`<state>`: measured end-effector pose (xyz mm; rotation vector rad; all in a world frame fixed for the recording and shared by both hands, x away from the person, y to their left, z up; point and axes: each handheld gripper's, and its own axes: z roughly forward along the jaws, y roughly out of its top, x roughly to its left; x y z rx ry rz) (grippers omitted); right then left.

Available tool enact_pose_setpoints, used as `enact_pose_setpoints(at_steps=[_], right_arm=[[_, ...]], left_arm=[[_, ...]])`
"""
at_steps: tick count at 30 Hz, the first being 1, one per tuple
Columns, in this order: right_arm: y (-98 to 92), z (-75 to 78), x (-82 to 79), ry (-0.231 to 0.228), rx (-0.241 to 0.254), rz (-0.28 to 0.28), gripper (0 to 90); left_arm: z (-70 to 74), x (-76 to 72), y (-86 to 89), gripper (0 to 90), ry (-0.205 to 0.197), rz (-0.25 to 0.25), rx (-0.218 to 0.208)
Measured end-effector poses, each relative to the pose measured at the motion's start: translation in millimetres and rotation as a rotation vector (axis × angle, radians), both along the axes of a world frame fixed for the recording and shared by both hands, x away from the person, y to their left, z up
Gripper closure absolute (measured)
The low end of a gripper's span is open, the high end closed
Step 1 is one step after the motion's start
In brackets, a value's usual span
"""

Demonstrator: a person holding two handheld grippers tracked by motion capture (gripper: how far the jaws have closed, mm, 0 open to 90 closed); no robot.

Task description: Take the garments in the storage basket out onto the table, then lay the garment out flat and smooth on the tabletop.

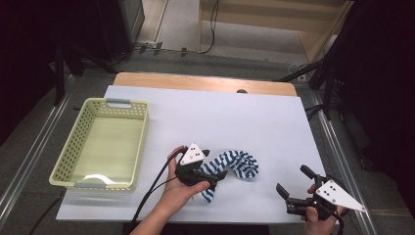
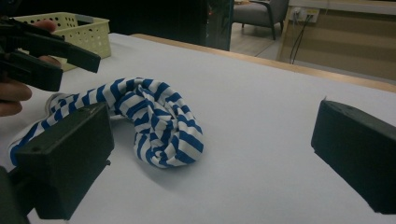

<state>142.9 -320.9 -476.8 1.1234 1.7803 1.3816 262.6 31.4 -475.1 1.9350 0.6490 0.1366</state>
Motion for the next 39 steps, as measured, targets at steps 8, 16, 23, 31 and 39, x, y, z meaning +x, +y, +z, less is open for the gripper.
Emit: enact_pose_setpoints(at_steps=[8,16,23,31,39], right_arm=[[6.3,0.2,2.7,0.017,0.0,0.023,0.0],[12.9,0.1,3.5,0.027,-0.003,0.042,0.0],[29.2,5.1,12.1,0.034,-0.004,0.082,0.0],[57.6,6.5,28.3,0.057,-0.042,0.118,10.5],[82.3,9.5,53.3,0.121,-0.051,0.13,31.5]], left_arm=[[-0.3,-4.2,16.1,0.5,0.008,0.005,-0.025],[-4.1,-5.1,27.9,0.0,0.006,0.04,-0.009],[-4.8,-6.1,37.6,0.0,0.014,0.064,-0.017],[-10.4,-8.1,47.4,0.0,0.034,0.099,0.0],[-18.9,-6.2,41.3,1.6,0.064,0.12,0.039]])
